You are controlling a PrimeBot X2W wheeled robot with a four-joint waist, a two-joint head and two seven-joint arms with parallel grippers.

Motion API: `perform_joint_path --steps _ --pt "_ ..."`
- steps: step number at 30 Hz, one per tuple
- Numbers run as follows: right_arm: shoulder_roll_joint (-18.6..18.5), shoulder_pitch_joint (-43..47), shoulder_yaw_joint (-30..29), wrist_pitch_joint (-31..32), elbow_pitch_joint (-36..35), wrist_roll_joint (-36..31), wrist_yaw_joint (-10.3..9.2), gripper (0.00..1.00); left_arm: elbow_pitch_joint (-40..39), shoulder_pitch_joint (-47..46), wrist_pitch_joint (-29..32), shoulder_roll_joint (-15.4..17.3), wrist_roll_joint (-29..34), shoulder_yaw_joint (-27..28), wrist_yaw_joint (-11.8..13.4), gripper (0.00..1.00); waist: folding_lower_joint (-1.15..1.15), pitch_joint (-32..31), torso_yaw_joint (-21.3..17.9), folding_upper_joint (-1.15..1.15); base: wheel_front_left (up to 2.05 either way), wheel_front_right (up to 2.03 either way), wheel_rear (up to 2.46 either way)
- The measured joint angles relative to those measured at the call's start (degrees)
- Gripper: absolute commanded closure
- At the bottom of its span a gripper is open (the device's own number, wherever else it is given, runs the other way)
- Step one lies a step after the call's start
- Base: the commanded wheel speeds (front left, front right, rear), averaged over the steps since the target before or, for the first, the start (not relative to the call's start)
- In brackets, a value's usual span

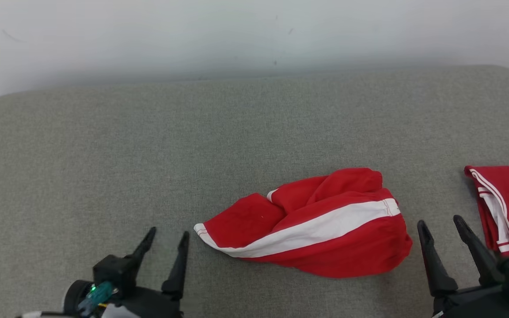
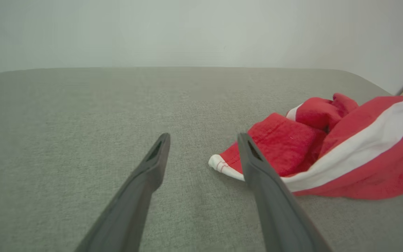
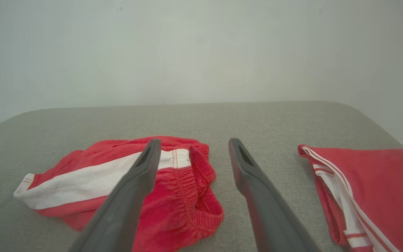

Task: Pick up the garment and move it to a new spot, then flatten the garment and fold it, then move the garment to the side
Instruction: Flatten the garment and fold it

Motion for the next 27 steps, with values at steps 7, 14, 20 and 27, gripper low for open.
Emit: perform_joint_path --steps 7,14,20,27 --pt "-4.5 -3.0 1.3 1.4 2.9 3.5 0.0 0.0 5.6 -4.9 7.1 -1.8 -3.0 -3.3 -3.3 0.0 0.01 2.5 0.4 0.0 0.0 0.0 0.0" --pt "-8.9 -7.3 5.1 2.0 6.2 6.9 0.0 0.0 11.1 -10.3 10.3 -2.6 -4.9 -3.7 -4.9 0.0 0.01 5.0 0.9 0.0 0.0 0.0 0.0" --pt "-12.2 -10.9 8.9 2.0 9.2 9.4 0.0 0.0 14.9 -13.4 11.6 -3.4 -6.8 -3.8 -5.3 0.0 0.01 6.4 1.3 0.0 0.0 0.0 0.0" --pt "-14.1 -12.9 11.9 2.3 11.0 11.8 0.0 0.04 17.1 -15.0 11.8 -4.3 -8.9 -4.2 -6.6 0.42 0.01 7.0 1.5 0.0 0.0 0.0 0.0"
